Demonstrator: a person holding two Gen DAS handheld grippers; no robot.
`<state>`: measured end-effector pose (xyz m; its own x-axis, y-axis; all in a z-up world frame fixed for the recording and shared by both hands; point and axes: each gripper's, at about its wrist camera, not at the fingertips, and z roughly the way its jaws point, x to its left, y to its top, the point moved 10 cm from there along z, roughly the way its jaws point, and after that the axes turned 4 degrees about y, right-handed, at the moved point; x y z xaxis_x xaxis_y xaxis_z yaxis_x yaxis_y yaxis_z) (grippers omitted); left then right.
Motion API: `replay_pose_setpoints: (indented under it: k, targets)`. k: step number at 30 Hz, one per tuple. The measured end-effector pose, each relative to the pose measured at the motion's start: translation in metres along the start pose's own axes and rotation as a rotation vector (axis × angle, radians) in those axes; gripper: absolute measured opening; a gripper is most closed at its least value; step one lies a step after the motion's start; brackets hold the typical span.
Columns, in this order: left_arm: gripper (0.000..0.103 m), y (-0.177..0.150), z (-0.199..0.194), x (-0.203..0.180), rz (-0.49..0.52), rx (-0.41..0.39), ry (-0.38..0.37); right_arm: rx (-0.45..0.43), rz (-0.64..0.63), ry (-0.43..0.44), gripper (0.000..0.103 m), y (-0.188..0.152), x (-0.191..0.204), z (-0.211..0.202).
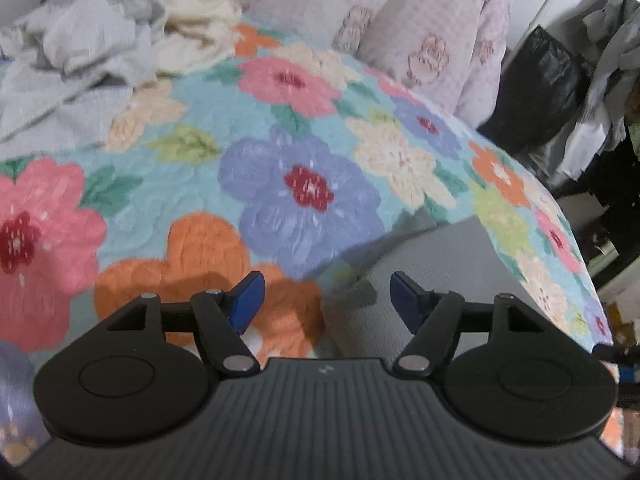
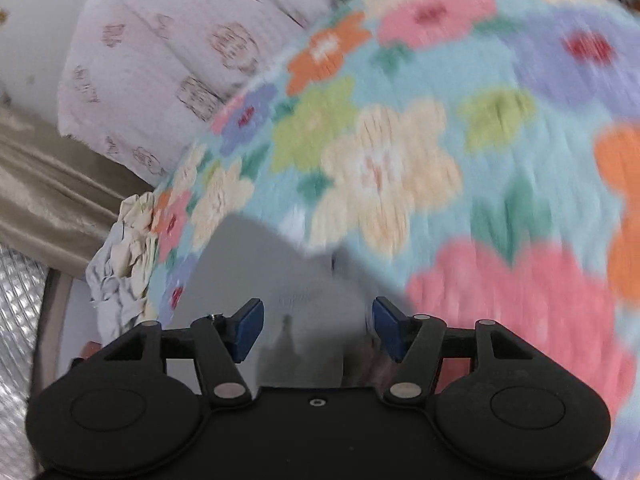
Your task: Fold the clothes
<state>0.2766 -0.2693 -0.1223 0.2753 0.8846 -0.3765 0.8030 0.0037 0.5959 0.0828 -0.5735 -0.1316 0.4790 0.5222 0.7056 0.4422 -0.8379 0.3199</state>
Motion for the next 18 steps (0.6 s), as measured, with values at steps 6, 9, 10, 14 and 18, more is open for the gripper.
replay_pose_setpoints:
  k: [6,9,10,14,18]
  targets:
    - [0.071,-0.023,0.015,0.005,-0.087,0.133,-0.155,0.116,0.002,-0.035,0.068,-0.048,0.004,0.011]
    - [0.071,-0.026,0.024,0.002,-0.125,0.125,-0.205,0.155,0.043,-0.069,0.068,-0.06,-0.002,0.029]
    - [0.071,-0.027,0.028,0.0,-0.137,0.128,-0.226,0.141,0.092,-0.061,0.068,-0.061,-0.006,0.034]
    - [0.067,-0.026,0.049,-0.014,-0.177,0.114,-0.295,0.025,0.283,0.03,0.073,-0.054,-0.018,0.05]
    - [0.029,-0.021,0.046,-0.028,-0.078,0.061,-0.26,-0.072,0.134,0.043,0.033,-0.029,-0.008,0.06]
